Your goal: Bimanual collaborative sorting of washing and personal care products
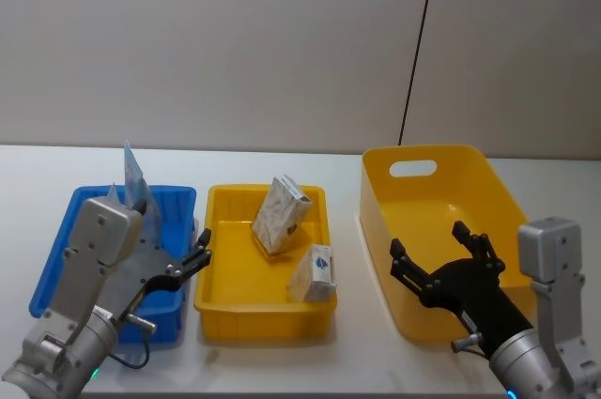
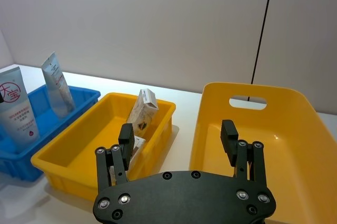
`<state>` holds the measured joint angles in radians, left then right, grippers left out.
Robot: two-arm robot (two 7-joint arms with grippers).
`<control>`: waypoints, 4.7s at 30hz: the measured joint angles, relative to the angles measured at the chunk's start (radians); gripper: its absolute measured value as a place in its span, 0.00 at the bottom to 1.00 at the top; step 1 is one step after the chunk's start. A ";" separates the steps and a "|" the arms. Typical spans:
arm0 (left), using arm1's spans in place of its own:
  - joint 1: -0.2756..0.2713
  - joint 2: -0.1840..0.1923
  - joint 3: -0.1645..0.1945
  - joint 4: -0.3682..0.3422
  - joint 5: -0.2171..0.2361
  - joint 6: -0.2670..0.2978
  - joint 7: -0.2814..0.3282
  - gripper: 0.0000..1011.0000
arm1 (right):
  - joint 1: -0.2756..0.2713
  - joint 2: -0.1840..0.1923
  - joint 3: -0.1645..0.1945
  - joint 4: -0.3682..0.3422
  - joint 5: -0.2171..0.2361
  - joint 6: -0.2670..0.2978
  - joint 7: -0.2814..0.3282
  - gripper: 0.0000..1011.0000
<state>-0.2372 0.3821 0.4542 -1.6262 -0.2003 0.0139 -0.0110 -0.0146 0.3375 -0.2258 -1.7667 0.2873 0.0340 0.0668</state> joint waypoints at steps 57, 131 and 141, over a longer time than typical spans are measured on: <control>0.000 0.000 0.000 0.000 0.000 0.000 0.000 0.99 | 0.173 -0.281 -0.126 0.185 -0.082 0.354 -0.191 0.99; 0.000 0.000 0.000 0.000 0.000 0.000 0.000 0.99 | 0.418 -0.419 -0.117 0.556 -0.153 0.338 -0.174 0.36; 0.000 0.000 0.000 0.000 0.000 0.000 0.000 0.99 | 0.395 -0.401 -0.126 0.502 -0.185 0.250 -0.174 0.36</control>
<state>-0.2372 0.3821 0.4542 -1.6262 -0.2004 0.0139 -0.0109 0.3799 -0.0640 -0.3520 -1.2648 0.1027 0.2842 -0.1072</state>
